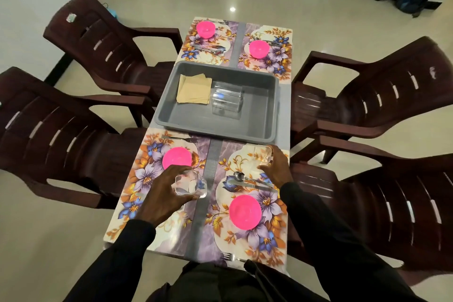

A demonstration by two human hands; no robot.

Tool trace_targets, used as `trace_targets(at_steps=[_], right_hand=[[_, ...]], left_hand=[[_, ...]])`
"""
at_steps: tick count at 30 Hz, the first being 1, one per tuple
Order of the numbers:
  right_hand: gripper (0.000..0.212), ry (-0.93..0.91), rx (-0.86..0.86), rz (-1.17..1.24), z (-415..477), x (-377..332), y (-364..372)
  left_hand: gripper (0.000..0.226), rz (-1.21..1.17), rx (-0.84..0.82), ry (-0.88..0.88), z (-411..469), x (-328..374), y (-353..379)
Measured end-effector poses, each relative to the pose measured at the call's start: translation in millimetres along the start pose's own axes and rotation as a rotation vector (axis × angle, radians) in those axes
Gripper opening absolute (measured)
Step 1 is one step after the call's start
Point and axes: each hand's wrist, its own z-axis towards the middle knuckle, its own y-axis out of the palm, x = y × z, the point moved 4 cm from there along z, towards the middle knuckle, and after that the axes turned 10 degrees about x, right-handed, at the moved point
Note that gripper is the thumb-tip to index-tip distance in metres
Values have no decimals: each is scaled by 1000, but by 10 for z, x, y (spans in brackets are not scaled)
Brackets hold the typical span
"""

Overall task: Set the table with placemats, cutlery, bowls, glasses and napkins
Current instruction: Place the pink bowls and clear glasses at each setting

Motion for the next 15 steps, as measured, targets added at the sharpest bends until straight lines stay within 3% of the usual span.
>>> trace_targets(at_steps=[15], right_hand=[[78, 39, 8, -17, -241, 148, -58]], left_hand=[[69, 27, -13, 27, 3, 32, 49]])
